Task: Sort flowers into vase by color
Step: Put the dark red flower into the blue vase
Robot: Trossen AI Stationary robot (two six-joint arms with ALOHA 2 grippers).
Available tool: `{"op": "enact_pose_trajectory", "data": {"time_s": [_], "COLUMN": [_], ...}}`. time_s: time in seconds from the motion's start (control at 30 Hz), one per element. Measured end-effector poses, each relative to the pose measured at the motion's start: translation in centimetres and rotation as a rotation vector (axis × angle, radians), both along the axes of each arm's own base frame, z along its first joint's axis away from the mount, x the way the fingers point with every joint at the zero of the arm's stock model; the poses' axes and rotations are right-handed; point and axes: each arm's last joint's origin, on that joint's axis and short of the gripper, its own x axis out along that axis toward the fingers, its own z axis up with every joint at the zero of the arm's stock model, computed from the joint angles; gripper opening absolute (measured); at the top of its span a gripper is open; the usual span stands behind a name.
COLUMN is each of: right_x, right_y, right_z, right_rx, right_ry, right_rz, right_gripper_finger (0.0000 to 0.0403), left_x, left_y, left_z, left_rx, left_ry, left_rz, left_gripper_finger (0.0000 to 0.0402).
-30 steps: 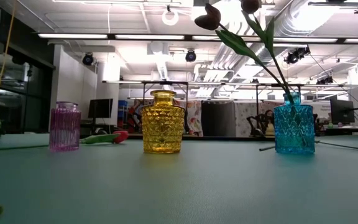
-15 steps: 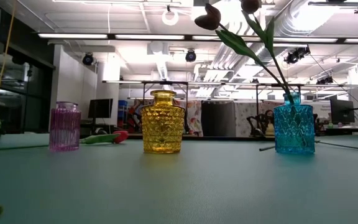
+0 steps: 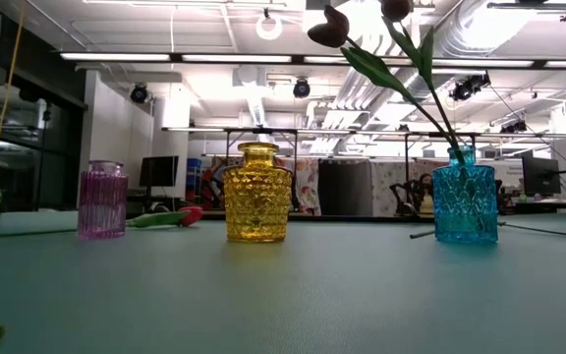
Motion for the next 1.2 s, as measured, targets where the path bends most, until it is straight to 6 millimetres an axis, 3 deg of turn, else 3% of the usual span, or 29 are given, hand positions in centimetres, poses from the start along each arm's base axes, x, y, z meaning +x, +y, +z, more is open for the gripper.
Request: {"op": "enact_pose_trajectory", "data": {"time_s": [0.1,0.23,0.4,0.53,0.63,0.77,0.9,0.97,1.1,1.2], "right_x": [-0.8,-3.8,-10.2,-16.1,-19.4,-21.8,-20.9,-20.3,-20.2,-20.5], "right_y": [-0.4,-1.6,-4.0,-5.3,-5.8,-5.6,-3.8,-3.0,-2.1,-1.8], "right_z": [0.7,2.4,4.5,5.1,4.7,2.9,0.0,-2.3,-7.3,-10.0], "right_rx": [0.036,0.155,0.461,0.728,0.920,1.059,1.109,1.111,1.141,1.162], "right_ry": [-0.039,-0.120,-0.286,-0.405,-0.444,-0.402,-0.372,-0.354,-0.378,-0.446], "right_rz": [-0.034,-0.124,-0.200,-0.232,-0.248,-0.315,-0.321,-0.359,-0.457,-0.490], "right_gripper_finger": [0.0001,0.0000,0.0000,0.0000,0.0000,0.0000,0.0000,0.0000,0.0000,0.0000], "left_x": [-1.4,-3.5,-6.0,-6.5,-6.3,-5.4,-4.7,-4.5,-5.3,-6.7], "left_y": [1.1,2.0,1.9,1.9,1.7,1.4,1.0,0.8,0.6,0.6], "left_z": [0.9,1.4,1.3,0.0,-1.5,-4.5,-7.1,-7.8,-6.5,-5.3], "left_rx": [0.076,0.258,0.442,0.519,0.569,0.595,0.554,0.507,0.499,0.515], "left_ry": [-0.036,-0.011,0.052,0.111,0.152,0.231,0.210,0.165,-0.029,-0.111], "left_rz": [0.023,0.032,0.028,0.036,0.044,0.062,0.061,0.058,0.071,0.104], "left_gripper_finger": [0.0143,0.0145,0.0145,0.0145,0.0145,0.0145,0.0145,0.0145,0.0145,0.0145]}}
